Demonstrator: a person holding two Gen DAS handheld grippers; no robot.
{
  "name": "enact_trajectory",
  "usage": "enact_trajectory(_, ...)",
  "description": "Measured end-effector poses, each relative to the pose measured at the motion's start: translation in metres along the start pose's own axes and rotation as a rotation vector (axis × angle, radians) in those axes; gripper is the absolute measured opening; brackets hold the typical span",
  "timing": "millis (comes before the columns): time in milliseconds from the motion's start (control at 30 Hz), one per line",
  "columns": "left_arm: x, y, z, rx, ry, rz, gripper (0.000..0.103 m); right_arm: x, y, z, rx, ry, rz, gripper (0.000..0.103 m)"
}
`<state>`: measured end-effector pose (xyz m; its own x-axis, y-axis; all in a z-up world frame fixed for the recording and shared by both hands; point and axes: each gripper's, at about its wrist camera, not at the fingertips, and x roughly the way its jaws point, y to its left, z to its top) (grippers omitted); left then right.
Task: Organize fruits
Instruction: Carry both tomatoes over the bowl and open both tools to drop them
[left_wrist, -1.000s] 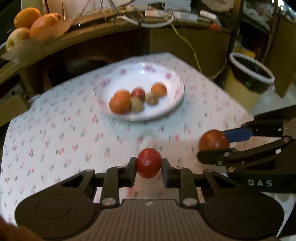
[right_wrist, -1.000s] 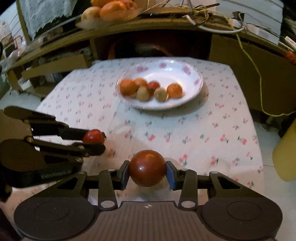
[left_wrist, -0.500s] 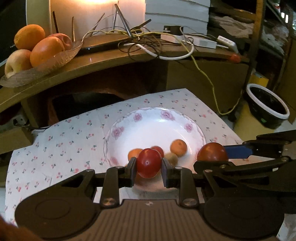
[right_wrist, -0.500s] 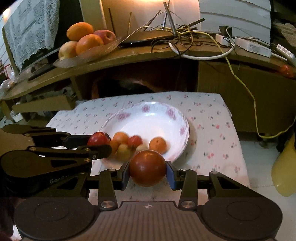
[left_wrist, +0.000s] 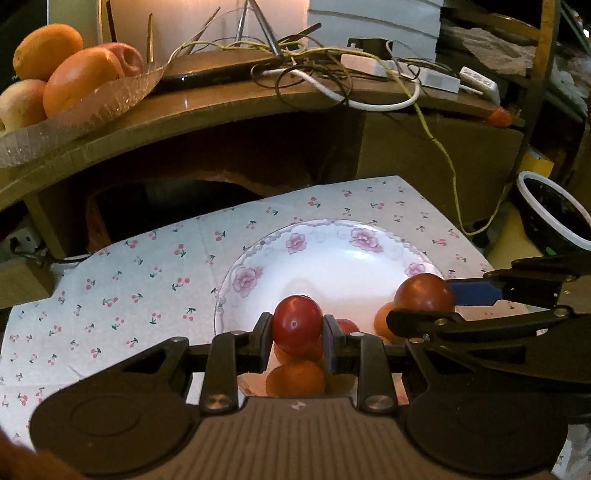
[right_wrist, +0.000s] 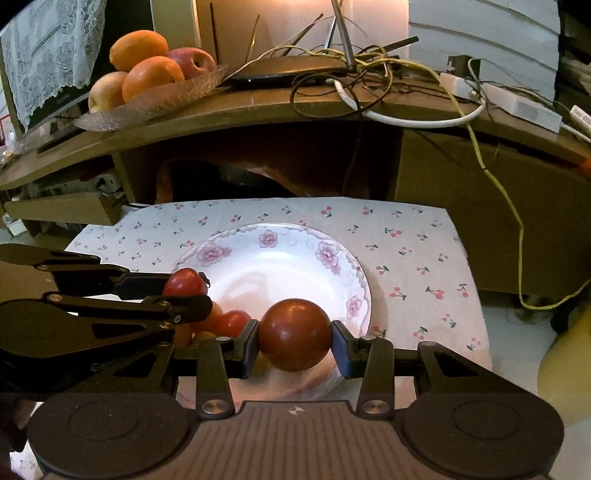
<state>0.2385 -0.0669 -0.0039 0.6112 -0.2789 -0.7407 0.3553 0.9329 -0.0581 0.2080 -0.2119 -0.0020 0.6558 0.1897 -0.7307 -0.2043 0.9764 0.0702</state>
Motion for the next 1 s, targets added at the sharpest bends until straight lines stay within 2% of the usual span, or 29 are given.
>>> enact_trajectory(600, 0.014, 0.019, 0.008, -0.094, 0.018, -0.016, 0.035, 0.020, 0.000, 0.013, -0.026, -0.028, 0.007, 0.043)
enact_trajectory(1000, 0.008, 0.020, 0.009, -0.079, -0.008, 0.002, 0.040, 0.019, 0.000, 0.013, -0.010, -0.045, 0.011, 0.045)
